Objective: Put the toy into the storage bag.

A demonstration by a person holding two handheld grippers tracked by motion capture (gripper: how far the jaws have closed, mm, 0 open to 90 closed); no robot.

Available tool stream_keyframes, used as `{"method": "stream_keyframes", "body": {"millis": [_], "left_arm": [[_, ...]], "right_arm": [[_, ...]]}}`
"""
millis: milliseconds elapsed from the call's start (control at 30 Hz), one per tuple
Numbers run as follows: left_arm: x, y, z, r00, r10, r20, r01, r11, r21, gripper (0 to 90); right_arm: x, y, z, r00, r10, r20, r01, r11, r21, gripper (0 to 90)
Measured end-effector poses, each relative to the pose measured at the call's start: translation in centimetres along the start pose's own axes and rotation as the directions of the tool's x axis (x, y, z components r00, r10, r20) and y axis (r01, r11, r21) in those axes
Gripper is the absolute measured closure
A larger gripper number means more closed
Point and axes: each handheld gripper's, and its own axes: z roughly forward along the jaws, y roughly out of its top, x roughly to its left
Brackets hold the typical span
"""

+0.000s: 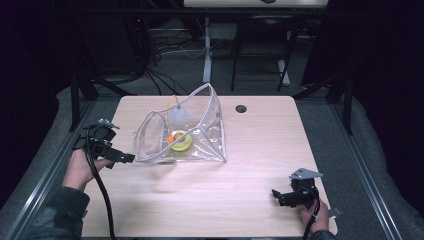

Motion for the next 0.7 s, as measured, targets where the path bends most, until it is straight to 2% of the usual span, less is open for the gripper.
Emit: {"method": "stream_keyframes", "body": {"millis": [167,267,333,433,500,533,567,667,700], "left_arm": [[0.2,-1.5,1.4,0.9999,-0.011,-0.005,0.011,0.9999,0.009,0.0],[0.6,-2.5,2.6,0.9992,-0.041,0.0,0.041,0.9991,0.009,0.0],[0.6,-2.8,3.0,0.9992,-0.039,0.001,0.039,0.9992,0.009,0.0],[0.6,-3.7,4.0,0.9989,-0.037,0.03,0.037,0.9993,-0.003,0.0],[0.5,-4.5,5.1,0.9974,-0.055,0.046,0.054,0.9984,0.017,0.0],[0.4,-5.2,5.9,0.9974,-0.051,0.05,0.05,0.9986,0.017,0.0],[0.4,-5.2,5.9,0.9974,-0.051,0.05,0.05,0.9986,0.017,0.0],[0.2,-6.5,7.2,0.9946,-0.088,0.055,0.087,0.9959,0.025,0.0],[0.2,-6.5,7.2,0.9946,-0.088,0.055,0.087,0.9959,0.025,0.0]], "right_arm": [[0.0,0.0,0.0,1.0,0.003,-0.003,-0.003,1.0,-0.003,0.0],[0.0,0.0,0.0,1.0,-0.001,0.0,0.001,1.0,0.001,0.0],[0.0,0.0,0.0,1.0,0.001,0.0,-0.001,1.0,-0.002,0.0],[0.0,0.0,0.0,1.0,-0.001,0.0,0.001,1.0,0.0,0.0],[0.0,0.0,0.0,1.0,0.0,-0.003,0.0,1.0,-0.002,0.0],[0.0,0.0,0.0,1.0,-0.001,-0.001,0.001,1.0,0.0,0.0],[0.0,0.0,0.0,1.0,-0.001,-0.001,0.001,1.0,0.0,0.0],[0.0,0.0,0.0,1.0,0.0,-0.003,0.0,1.0,-0.002,0.0],[0.0,0.0,0.0,1.0,0.0,-0.003,0.0,1.0,-0.002,0.0]]}}
